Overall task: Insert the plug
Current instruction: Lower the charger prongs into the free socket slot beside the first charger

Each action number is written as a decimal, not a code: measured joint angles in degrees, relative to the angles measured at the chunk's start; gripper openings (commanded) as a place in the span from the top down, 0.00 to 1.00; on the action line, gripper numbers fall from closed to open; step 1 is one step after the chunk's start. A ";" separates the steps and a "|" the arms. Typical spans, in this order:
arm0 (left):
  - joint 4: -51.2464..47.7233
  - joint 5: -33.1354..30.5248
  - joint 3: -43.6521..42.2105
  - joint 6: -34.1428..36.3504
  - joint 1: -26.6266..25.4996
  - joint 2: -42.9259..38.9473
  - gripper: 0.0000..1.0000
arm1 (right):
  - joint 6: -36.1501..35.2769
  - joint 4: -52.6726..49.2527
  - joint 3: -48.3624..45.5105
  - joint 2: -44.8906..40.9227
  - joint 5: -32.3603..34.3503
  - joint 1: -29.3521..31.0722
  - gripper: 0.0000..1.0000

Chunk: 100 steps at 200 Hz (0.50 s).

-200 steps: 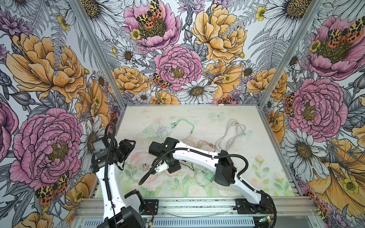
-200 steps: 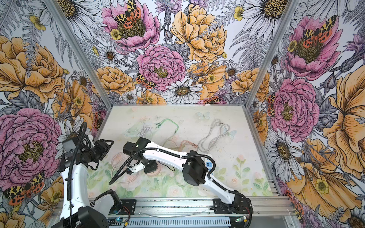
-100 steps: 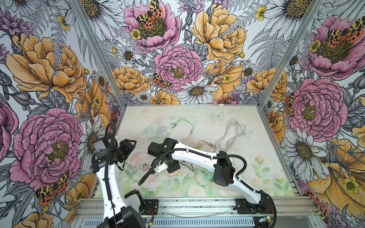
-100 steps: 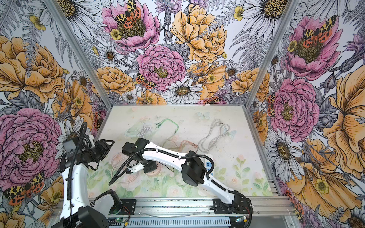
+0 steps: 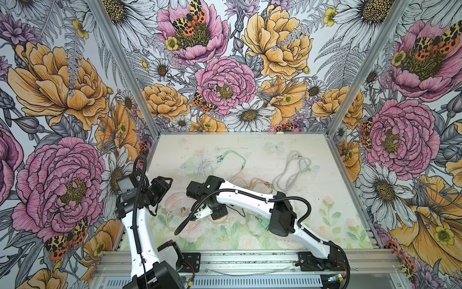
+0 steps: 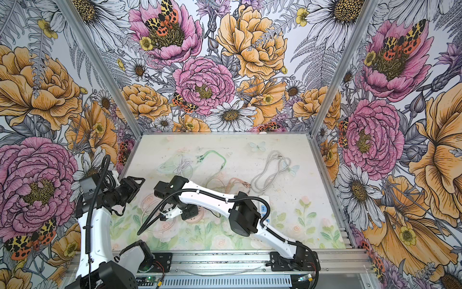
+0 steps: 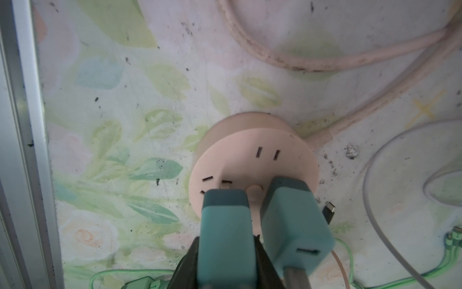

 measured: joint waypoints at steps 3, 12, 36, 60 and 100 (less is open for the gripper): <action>0.02 0.02 0.00 0.00 0.00 0.00 0.41 | 0.24 0.15 -0.35 -0.13 0.02 0.00 1.00; 0.07 0.00 0.00 0.00 0.00 0.00 0.41 | 0.85 0.70 -2.08 -0.81 0.35 -0.09 1.00; 0.07 0.00 0.00 0.00 0.00 0.00 0.41 | 2.14 2.64 -8.35 -3.63 1.77 -0.44 1.00; 0.07 0.02 0.00 0.00 0.00 0.00 0.41 | 3.21 3.48 -12.70 -6.01 2.51 -0.79 1.00; 0.09 0.00 -0.04 0.00 0.00 0.00 0.41 | 4.22 5.01 -18.51 -9.40 2.84 -1.60 1.00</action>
